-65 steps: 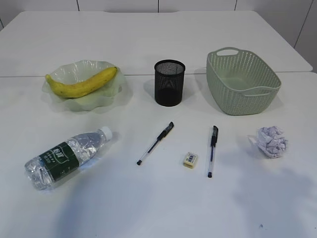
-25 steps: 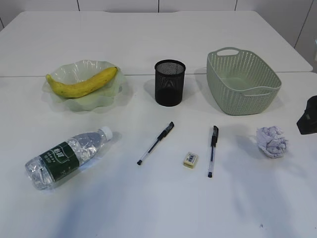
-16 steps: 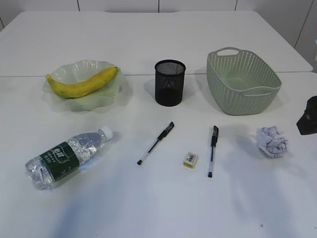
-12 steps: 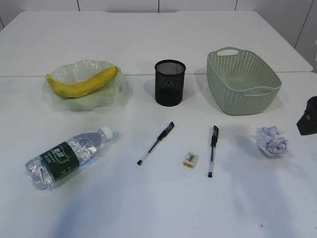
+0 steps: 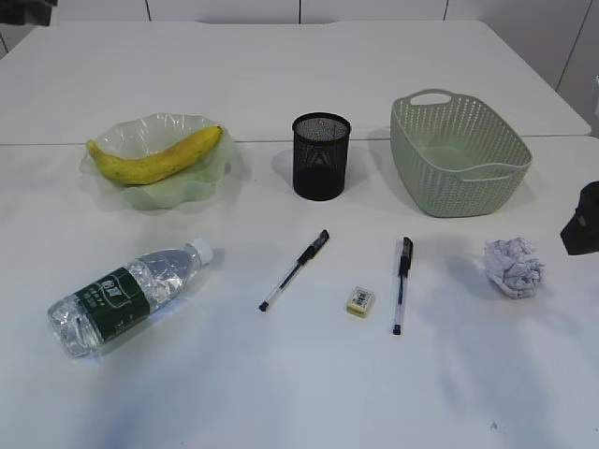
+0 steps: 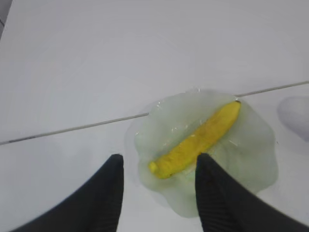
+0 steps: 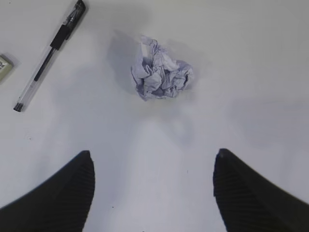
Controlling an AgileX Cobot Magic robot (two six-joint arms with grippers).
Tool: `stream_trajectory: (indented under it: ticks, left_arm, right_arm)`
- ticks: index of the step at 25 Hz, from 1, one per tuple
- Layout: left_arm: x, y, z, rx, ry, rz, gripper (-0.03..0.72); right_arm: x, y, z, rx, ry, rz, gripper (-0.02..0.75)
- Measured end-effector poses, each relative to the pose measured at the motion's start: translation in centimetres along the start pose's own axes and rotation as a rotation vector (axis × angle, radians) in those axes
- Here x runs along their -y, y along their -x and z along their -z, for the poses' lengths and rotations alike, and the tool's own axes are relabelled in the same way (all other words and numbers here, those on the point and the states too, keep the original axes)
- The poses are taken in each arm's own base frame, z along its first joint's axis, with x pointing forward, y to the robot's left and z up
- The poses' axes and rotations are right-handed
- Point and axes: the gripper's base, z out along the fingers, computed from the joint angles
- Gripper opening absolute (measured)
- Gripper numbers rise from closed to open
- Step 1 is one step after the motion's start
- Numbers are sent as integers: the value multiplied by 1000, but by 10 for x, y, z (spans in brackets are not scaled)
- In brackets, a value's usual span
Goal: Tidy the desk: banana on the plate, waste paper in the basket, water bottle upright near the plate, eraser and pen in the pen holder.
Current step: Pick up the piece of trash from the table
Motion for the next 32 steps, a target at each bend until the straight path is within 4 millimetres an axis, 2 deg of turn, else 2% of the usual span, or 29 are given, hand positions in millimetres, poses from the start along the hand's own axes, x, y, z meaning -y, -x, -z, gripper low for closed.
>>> stream_trajectory:
  ticks: [7,15,22,25,32]
  left_arm:
    - [4,-39,-10,-14,-29,3,341]
    - [7,-60,6,121,-81,23,341]
    - [9,-86,5,87,-92,22,341]
    - [8,-97,13,95,-98,23,341]
    - [5,-104,49,174,-104,27,341]
  right_arm:
    - [0,0,0,0,0,0,567]
    - [0,0,0,0,0,0,566]
    - [0,0,0,-5,2,0,567]
    - [-1,-1,0,-12,5,-2,567]
    - [-1,-2,0,-19,6,-2,567]
